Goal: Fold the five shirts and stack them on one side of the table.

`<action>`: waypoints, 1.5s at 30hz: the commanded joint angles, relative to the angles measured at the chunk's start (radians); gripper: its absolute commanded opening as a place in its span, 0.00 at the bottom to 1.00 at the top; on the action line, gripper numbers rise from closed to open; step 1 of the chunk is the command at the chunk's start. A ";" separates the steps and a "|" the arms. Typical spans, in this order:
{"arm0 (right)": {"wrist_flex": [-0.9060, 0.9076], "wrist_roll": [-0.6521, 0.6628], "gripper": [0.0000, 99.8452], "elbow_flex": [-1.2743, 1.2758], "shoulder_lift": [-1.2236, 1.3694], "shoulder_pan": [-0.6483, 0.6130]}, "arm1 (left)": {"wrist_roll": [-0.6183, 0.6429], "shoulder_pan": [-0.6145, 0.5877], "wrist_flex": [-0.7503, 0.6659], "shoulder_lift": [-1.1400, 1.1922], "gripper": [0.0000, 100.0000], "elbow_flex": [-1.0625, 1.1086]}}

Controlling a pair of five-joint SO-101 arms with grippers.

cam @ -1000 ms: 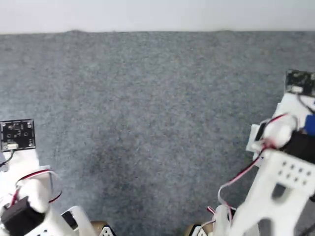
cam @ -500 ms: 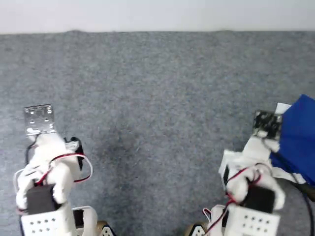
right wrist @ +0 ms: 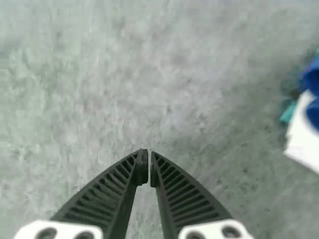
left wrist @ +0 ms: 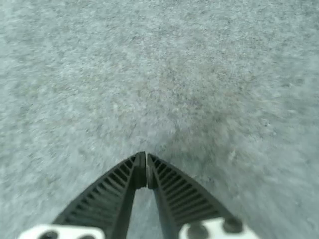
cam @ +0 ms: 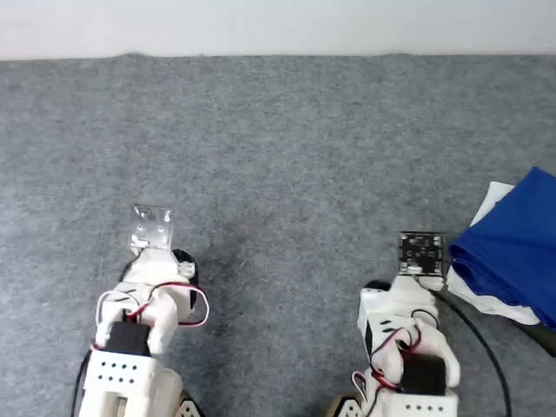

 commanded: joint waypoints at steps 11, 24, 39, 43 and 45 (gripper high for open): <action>-0.110 -0.012 0.01 0.127 -0.015 -0.019 | 0.002 0.009 -0.209 -0.015 0.01 0.124; 0.041 -0.009 0.01 0.127 -0.015 0.105 | 0.005 -0.054 -0.209 -0.015 0.01 0.124; 0.041 -0.009 0.01 0.127 -0.015 0.102 | 0.005 -0.054 -0.209 -0.015 0.02 0.124; 0.041 -0.009 0.01 0.127 -0.015 0.102 | 0.005 -0.054 -0.209 -0.015 0.02 0.124; 0.041 -0.009 0.01 0.127 -0.015 0.102 | 0.005 -0.054 -0.209 -0.015 0.02 0.124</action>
